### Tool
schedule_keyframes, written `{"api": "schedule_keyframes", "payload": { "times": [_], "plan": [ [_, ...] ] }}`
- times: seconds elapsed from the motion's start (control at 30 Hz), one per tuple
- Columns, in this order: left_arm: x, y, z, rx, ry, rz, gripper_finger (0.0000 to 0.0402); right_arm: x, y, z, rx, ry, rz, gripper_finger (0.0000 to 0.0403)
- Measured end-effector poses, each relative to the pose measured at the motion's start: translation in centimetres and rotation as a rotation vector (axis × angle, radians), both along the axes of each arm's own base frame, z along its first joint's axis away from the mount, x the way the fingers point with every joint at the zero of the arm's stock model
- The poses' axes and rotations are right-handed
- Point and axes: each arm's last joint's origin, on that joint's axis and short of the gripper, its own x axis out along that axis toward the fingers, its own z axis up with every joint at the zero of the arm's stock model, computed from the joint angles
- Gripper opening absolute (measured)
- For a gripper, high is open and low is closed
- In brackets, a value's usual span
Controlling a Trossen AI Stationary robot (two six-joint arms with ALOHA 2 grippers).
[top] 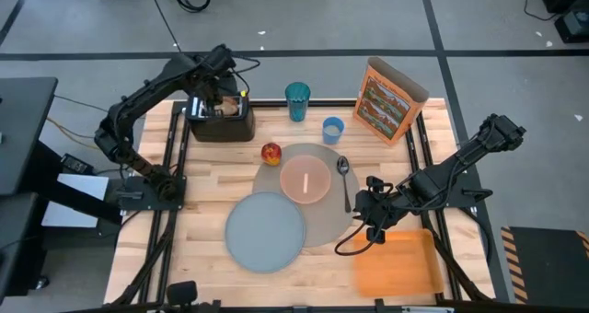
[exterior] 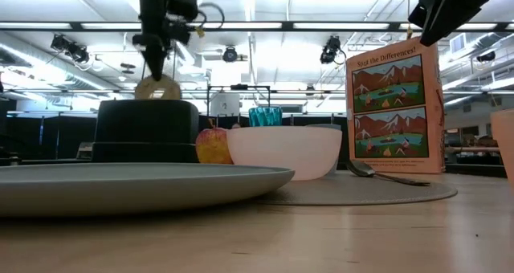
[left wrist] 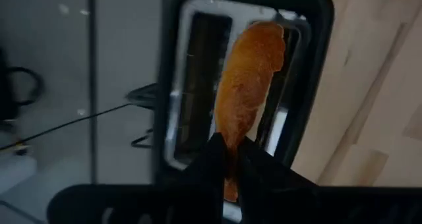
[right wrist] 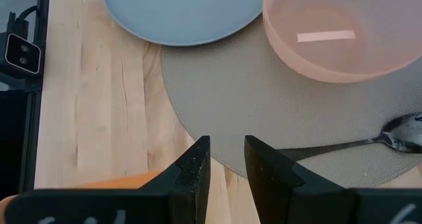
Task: Arrange a breakfast setting
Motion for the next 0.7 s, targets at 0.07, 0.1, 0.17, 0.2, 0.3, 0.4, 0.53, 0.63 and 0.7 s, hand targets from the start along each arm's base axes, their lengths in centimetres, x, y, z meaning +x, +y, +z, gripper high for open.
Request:
{"api": "schedule_keyframes", "payload": {
  "times": [0.07, 0.1, 0.17, 0.2, 0.3, 0.4, 0.53, 0.63, 0.7],
  "plan": [
    [0.2, -0.4, 1.6, 0.051, -0.008, 0.006, 0.0022, 0.0, 0.0, 0.0, 0.0, -0.001, 0.0, 0.0101],
    [0.4, -0.6, 2.4, 0.076, -0.019, 0.014, 0.0022, 0.0, 0.0, 0.0, -0.002, -0.001, -0.001, 0.0101],
    [0.7, -1.1, 4.0, 0.115, -0.065, 0.028, 0.0022, 0.0, 0.0, 0.0, -0.013, -0.007, -0.007, 0.0101],
    [0.8, -1.5, 4.8, 0.129, -0.094, 0.039, 0.0022, 0.0, -0.1, 0.0, -0.02, -0.01, -0.006, 0.0101],
    [1.1, -2.8, 6.9, 0.148, -0.169, 0.076, 0.0022, 0.0, -0.1, 0.0, -0.041, -0.017, -0.003, 0.0101],
    [1.2, -4.6, 8.4, 0.121, -0.219, 0.11, 0.0022, 0.0, -0.1, 0.0, -0.046, -0.02, -0.005, 0.0101],
    [1.4, -7.2, 9.6, -0.006, -0.299, 0.15, 0.0022, 0.0, -0.1, 0.0, -0.044, -0.019, -0.004, 0.0101],
    [1.6, -9.4, 9.9, -0.157, -0.407, 0.148, 0.0022, 0.0, -0.1, 0.0, -0.046, -0.019, -0.005, 0.0101],
    [2.2, -11.2, 9.8, -0.228, -0.425, 0.107, 0.0022, 0.0, -0.1, 0.0, -0.047, -0.019, -0.005, 0.0101]
  ]
}}
